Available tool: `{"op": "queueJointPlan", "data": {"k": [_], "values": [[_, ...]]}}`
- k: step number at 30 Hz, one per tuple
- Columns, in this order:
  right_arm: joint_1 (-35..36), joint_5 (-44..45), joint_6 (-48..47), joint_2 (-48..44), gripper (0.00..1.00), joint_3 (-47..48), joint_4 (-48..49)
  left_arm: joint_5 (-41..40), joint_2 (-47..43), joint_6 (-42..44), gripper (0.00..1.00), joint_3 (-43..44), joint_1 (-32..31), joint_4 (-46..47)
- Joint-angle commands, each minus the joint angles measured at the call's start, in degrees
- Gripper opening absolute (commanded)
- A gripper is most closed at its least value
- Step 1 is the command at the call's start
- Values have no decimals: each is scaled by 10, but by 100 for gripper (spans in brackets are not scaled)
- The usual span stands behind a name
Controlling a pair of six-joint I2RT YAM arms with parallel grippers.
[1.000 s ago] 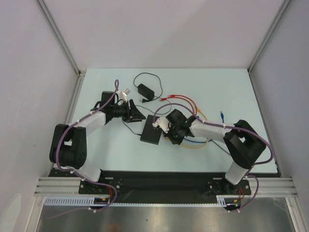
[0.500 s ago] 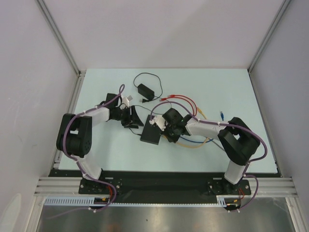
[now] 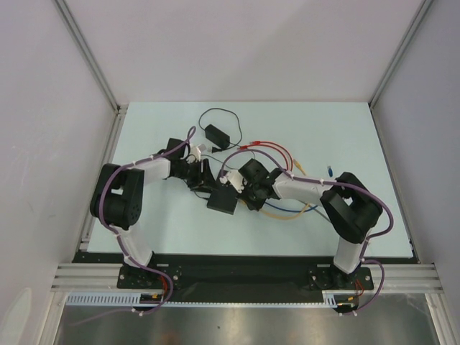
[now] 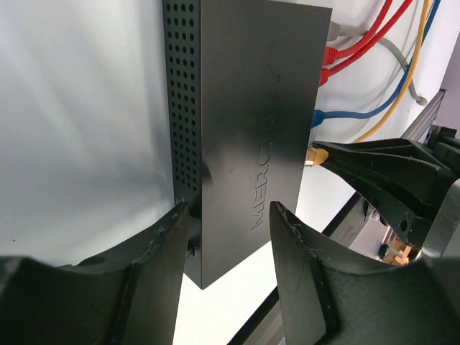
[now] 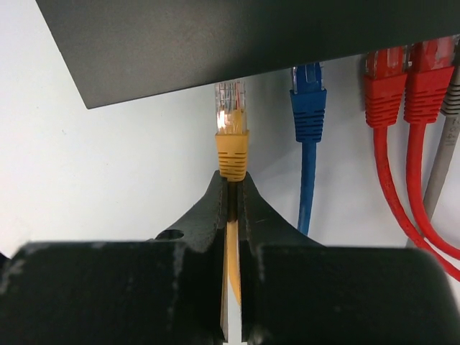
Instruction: Insert the plug into the switch port
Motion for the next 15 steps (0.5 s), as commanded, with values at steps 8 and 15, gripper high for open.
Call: {"op": "queueJointPlan", "data": {"k": [8,15], "values": [[8,9,-14,37,0,34,-27,19,15,5,52,30,-7,7],[12,11,-13,46,0,50,-31,26,17,2,52,30,-10,11]]}}
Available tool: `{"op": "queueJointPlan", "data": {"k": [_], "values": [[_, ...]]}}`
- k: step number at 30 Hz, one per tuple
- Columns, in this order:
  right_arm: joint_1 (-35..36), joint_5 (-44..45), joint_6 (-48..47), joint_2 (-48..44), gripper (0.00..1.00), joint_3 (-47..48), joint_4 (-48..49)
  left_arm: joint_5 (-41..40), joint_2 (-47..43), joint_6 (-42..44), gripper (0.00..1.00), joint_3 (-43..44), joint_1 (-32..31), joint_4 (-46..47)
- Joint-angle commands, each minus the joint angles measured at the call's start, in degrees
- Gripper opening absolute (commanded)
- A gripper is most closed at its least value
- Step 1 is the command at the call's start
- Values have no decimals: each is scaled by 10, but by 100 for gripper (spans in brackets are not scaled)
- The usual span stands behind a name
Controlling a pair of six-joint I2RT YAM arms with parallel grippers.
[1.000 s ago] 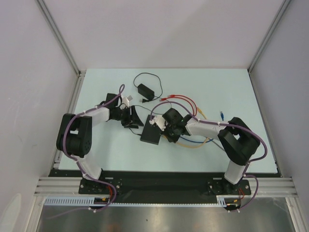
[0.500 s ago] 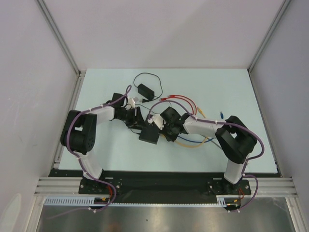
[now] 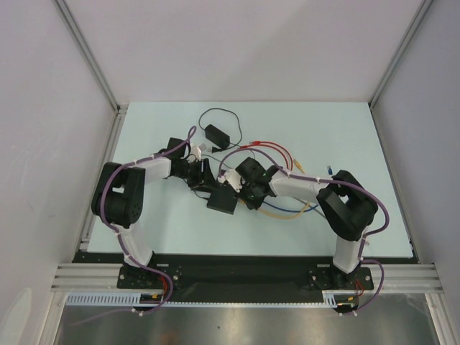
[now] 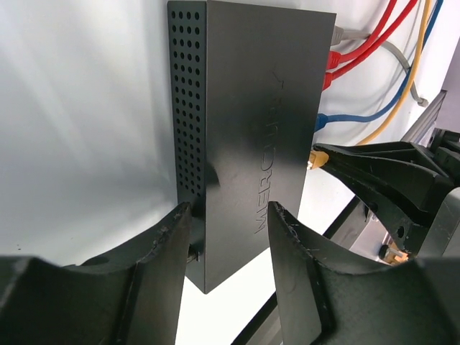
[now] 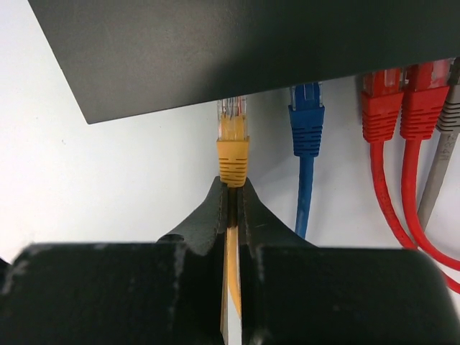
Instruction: Insert the plug into the switch port
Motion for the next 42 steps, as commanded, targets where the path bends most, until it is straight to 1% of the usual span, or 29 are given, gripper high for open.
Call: {"op": "queueJointPlan", "data": {"k": [1,3,4,7,12,16,25,30,33,36,40,42], "values": [[10,7,-5,26,0,17,6,26,5,1,51,18,-11,14],[11,10,-2,30,0,22,12,31,5,2,47,16,-16,15],[11,11,0,31,0,24,15,35,7,3,43,15,-19,16],[13,8,1,31,0,26,27,46,11,7,38,14,-30,11],[17,3,1,39,0,39,39,67,23,0,36,8,-51,21],[22,-4,1,47,0,51,52,93,30,-22,33,-3,-61,46],[35,-3,7,99,0,116,64,104,39,-32,30,-7,-89,59],[35,-1,12,107,0,138,72,110,39,-39,27,-18,-96,69],[36,1,11,106,0,143,70,110,39,-41,29,-22,-96,72],[32,12,0,91,0,120,76,102,32,-40,32,-18,-88,69],[9,11,-14,65,0,84,73,93,25,-24,39,-2,-49,54],[-5,1,-21,65,0,80,53,89,30,4,40,20,-36,25]]}}
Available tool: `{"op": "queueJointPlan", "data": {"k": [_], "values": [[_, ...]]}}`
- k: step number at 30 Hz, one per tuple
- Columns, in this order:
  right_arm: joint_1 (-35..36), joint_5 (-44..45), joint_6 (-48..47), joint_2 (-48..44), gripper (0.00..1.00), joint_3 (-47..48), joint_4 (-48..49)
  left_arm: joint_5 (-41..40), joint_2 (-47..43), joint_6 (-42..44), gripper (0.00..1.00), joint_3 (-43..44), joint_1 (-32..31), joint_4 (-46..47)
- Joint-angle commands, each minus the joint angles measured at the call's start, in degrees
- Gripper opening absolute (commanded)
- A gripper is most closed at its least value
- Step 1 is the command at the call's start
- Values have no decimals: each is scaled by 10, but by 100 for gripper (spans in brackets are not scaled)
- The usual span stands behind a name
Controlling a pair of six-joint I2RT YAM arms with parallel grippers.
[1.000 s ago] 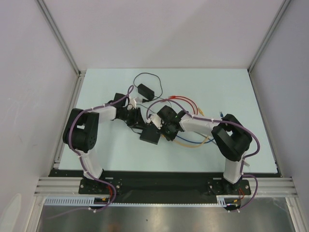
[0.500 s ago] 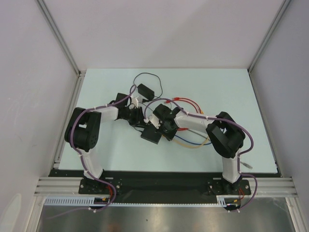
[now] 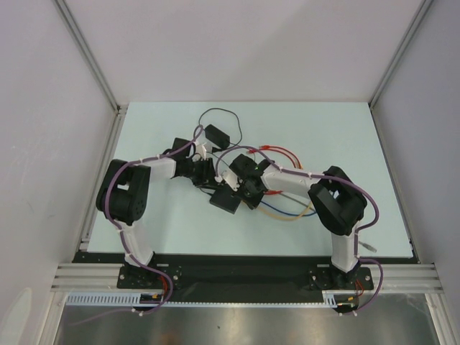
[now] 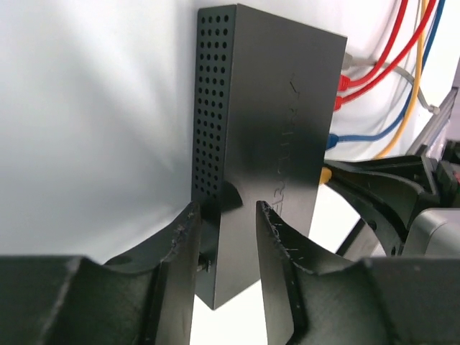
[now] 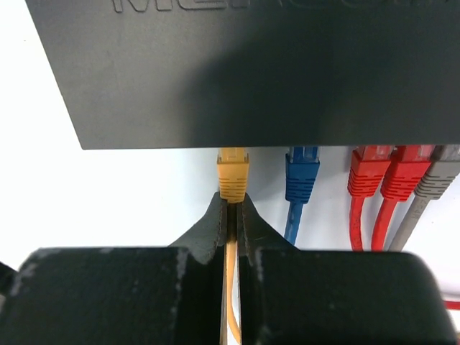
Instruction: Insert the plug into the switch port
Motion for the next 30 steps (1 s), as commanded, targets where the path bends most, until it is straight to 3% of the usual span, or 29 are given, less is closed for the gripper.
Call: {"op": "queueJointPlan", "data": {"k": [1,7,17,20,21,23,24,26,29,30], "values": [[-23,-29,-24,8,0,-11,154,89,8,11,40,49,-3,-64],[-63,-18,-45,-14,0,-43,146,76,19,50,44,141,18,-105],[-150,-21,-156,-59,8,-86,114,64,-37,92,54,204,47,-139],[-157,-10,-184,-64,24,-81,108,44,-60,119,59,225,47,-164],[-161,-8,-188,-65,40,-78,104,22,-68,127,69,235,48,-175],[-167,-6,-189,-77,50,-69,90,2,-84,135,82,242,49,-183],[-176,-9,-188,-85,59,-56,81,-18,-106,143,99,249,53,-188],[-186,-18,-178,-114,73,-40,61,-37,-128,159,100,256,57,-195],[-202,-21,-167,-152,82,-29,41,-98,-161,164,100,283,61,-211],[-208,-22,-149,-179,93,-21,38,-118,-165,152,100,304,61,-227]]}}
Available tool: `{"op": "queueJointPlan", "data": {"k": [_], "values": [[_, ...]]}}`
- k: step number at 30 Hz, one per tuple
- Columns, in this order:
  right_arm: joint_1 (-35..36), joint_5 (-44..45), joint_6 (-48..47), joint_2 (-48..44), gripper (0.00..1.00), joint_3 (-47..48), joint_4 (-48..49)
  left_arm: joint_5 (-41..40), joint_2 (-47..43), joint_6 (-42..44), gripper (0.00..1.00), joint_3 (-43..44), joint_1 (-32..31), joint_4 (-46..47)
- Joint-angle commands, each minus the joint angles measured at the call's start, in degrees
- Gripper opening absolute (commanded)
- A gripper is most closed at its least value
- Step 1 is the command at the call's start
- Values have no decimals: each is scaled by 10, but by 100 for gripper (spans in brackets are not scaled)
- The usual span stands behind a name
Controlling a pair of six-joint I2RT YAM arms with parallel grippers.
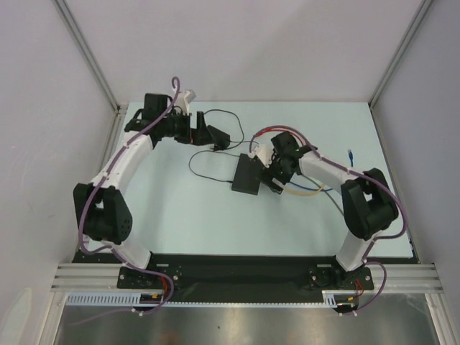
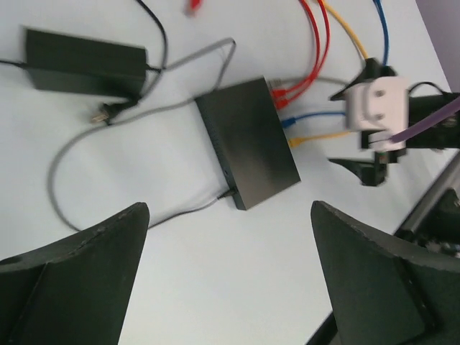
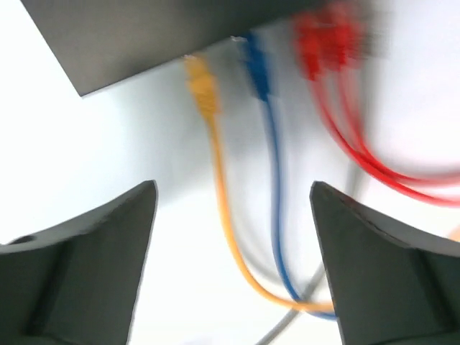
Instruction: Insert the plug into the switch port
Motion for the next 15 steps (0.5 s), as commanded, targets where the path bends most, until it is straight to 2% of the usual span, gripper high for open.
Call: {"op": "queueJointPlan", "data": {"k": [1,5,8,11,15], "values": [[-34,-2,26,-95,99,49,-25,-97,-48,15,100,69,9,-41],[-88,-53,114,-166,100,60,-45,-138,-58,30,100,119,15,-101],[-146,-89,185,-226,100,33,-54,-152,-84,58,100,106,18,-119],[-188,-113,254,-271,100,-12,-61,-140,-124,69,100,43,18,-97],[-191,-87,309,-341,100,-94,-45,-137,-182,81,100,-77,16,-50]]}}
